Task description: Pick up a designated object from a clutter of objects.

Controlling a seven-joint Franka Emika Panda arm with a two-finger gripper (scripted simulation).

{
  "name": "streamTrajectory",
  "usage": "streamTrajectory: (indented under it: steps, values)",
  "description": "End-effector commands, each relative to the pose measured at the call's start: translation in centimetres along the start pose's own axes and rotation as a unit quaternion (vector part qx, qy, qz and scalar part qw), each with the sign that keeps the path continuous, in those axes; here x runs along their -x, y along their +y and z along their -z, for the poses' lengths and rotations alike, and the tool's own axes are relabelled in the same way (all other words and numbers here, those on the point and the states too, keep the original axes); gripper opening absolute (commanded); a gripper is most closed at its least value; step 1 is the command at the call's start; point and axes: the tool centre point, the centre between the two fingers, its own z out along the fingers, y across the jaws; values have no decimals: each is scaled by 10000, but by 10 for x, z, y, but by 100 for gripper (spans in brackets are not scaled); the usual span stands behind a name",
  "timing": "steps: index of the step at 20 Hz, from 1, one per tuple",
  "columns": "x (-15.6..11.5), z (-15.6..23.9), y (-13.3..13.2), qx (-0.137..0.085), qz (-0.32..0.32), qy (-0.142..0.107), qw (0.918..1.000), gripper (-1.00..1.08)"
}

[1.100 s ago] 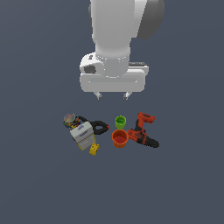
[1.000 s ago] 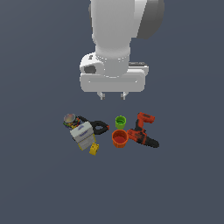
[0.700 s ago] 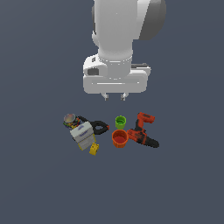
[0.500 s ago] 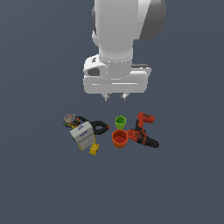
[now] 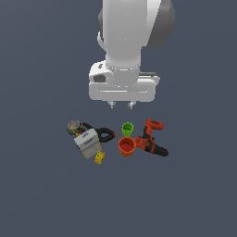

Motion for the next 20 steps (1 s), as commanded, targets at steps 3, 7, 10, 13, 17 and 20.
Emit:
streamTrajectory:
  steps: [3,7,10,13,17,20]
  values:
    - [-2,-8,1,77,-246,22,9997,28]
    - [-4,-19,2,169,-551,58,9983,28]
    - [-6,-28,3,250,-827,98,9962,28]
    - [-7,-38,3,329,-1115,146,9931,28]
    - [-9,-51,3,425,-1490,218,9877,28]
    - [-10,-61,3,489,-1764,278,9827,28]
